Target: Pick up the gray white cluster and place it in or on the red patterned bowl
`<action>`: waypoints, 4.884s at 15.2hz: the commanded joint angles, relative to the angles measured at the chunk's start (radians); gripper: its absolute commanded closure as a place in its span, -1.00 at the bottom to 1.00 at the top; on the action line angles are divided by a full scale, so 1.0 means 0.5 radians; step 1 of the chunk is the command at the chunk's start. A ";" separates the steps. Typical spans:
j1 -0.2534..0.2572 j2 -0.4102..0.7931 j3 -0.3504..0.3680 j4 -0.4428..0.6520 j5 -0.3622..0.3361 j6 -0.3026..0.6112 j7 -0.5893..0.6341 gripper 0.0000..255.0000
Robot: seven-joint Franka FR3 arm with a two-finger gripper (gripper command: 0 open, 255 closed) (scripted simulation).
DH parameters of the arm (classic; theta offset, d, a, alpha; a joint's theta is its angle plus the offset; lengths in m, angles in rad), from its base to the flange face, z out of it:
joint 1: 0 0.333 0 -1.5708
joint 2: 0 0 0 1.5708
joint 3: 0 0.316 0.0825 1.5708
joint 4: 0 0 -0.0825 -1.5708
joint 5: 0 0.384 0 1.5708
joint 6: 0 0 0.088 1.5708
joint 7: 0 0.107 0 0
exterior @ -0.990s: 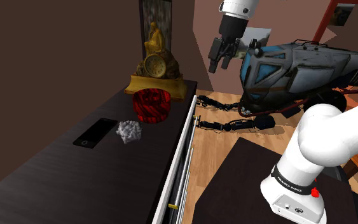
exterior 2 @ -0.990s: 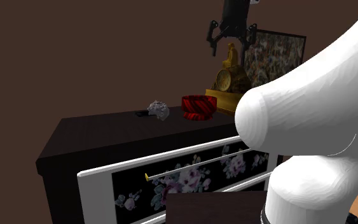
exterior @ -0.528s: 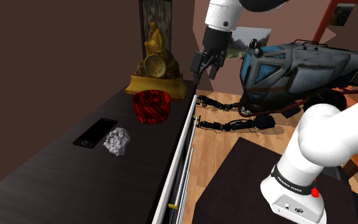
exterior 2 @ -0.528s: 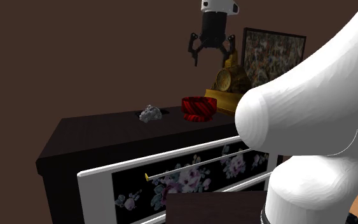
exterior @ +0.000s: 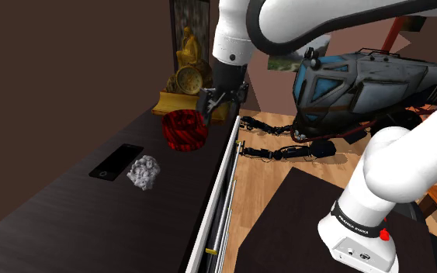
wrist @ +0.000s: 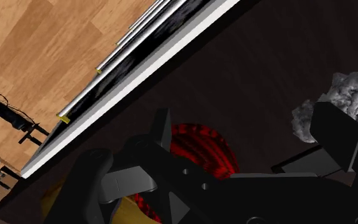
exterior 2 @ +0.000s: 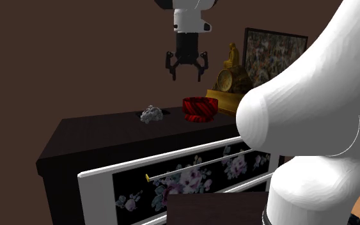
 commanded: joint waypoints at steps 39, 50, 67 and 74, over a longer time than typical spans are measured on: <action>-0.086 1.431 0.586 0.641 -0.999 0.453 1.448 1.00; -0.117 1.788 0.552 1.228 -0.734 -0.001 1.379 -1.00; -0.118 2.323 0.471 1.708 -0.525 -0.229 1.424 -1.00; -0.118 2.323 0.471 1.708 -0.525 -0.229 1.424 1.00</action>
